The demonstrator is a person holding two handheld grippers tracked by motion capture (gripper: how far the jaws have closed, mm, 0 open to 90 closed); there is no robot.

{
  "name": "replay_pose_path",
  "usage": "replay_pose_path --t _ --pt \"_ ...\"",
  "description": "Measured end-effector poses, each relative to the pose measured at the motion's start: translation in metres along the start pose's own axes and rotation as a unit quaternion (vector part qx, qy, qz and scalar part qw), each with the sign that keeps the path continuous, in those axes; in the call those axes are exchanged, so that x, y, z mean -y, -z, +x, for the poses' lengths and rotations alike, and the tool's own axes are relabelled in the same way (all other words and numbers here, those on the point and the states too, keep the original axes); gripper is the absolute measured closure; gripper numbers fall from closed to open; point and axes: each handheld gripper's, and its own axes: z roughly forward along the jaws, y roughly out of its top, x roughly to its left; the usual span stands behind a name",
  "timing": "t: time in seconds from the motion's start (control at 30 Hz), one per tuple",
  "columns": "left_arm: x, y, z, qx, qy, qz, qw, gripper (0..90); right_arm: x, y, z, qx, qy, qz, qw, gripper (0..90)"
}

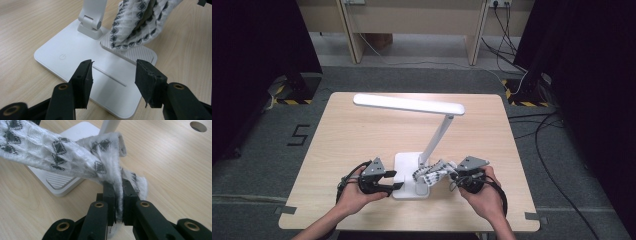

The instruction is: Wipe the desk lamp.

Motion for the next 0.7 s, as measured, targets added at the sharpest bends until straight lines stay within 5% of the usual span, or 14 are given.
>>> replay_pose_path --t 0.7 --pt "0.007 -0.013 0.003 -0.007 -0.005 0.012 0.9999 57.5 0.008 0.017 -0.017 0.028 -0.023 -0.010 0.9993 85.2"
